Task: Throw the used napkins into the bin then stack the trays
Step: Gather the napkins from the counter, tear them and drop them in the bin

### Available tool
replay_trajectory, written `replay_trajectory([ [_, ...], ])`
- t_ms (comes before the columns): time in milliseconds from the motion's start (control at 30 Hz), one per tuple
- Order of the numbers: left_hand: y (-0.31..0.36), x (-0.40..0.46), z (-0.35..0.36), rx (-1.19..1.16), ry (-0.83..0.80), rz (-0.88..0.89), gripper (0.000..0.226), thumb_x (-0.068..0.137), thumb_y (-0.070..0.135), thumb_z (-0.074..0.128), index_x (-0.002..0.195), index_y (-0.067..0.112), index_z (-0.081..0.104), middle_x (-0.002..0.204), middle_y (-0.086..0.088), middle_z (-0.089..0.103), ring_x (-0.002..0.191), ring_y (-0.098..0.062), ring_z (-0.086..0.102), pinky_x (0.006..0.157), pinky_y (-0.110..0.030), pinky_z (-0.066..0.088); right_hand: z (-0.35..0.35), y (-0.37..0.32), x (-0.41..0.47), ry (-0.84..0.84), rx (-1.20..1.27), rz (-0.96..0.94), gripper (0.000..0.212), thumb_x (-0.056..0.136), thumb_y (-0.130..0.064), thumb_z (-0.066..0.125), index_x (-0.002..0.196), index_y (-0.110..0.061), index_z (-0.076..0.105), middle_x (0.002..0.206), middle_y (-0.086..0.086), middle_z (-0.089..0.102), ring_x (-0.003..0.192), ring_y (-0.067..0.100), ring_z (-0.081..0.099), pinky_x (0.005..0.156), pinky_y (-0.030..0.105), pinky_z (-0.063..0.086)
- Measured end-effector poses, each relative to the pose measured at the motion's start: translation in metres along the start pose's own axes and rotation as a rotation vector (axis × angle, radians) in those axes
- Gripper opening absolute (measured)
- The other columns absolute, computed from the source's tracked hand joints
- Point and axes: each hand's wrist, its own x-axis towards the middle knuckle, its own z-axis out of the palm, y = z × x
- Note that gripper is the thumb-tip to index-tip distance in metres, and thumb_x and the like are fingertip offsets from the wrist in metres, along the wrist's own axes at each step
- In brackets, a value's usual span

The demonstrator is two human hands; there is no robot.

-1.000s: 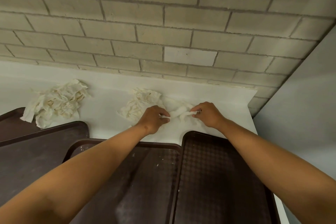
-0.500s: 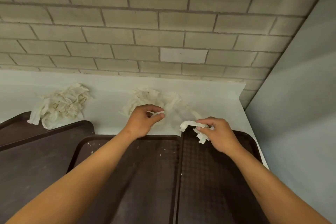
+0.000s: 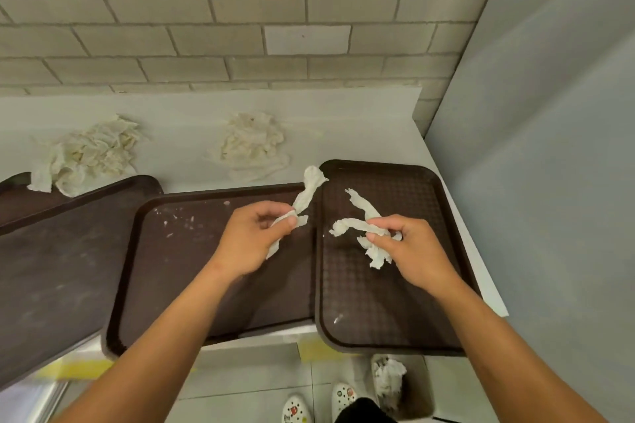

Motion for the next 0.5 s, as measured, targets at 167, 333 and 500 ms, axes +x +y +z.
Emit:
replay_trajectory([
  [167, -0.008, -0.047, 0.024, -0.024, -0.027, -0.023, 0.012, 0.085, 0.015, 0.077, 0.091, 0.025, 0.079, 0.087, 0.001, 0.076, 0.079, -0.016, 0.068, 0.081, -0.034, 0.055, -0.014, 0.013, -0.047, 0.026, 0.027, 0.018, 0.022, 0.089, -0.014, 0.075, 0.104, -0.03, 0.077, 0.099, -0.015, 0.074, 0.093, -0.001, 0.068, 0.082, 0.013, 0.049],
  [333, -0.009, -0.079, 0.051, -0.049, -0.03, -0.046, 0.011, 0.085, 0.012, 0.077, 0.09, 0.022, 0.079, 0.086, 0.0, 0.076, 0.076, -0.013, 0.066, 0.077, -0.03, 0.052, -0.032, 0.026, -0.084, 0.045, 0.096, 0.002, 0.028, 0.089, -0.011, 0.075, 0.097, -0.037, 0.075, 0.099, -0.018, 0.075, 0.092, 0.0, 0.069, 0.078, 0.009, 0.048],
  [500, -0.008, -0.117, 0.089, -0.076, -0.017, -0.058, 0.01, 0.086, 0.01, 0.076, 0.093, 0.017, 0.078, 0.083, 0.001, 0.075, 0.076, -0.013, 0.066, 0.074, -0.025, 0.052, -0.059, 0.045, -0.123, 0.041, 0.139, -0.007, 0.03, 0.089, -0.013, 0.076, 0.098, -0.041, 0.074, 0.101, -0.02, 0.074, 0.094, 0.004, 0.069, 0.083, 0.017, 0.053],
])
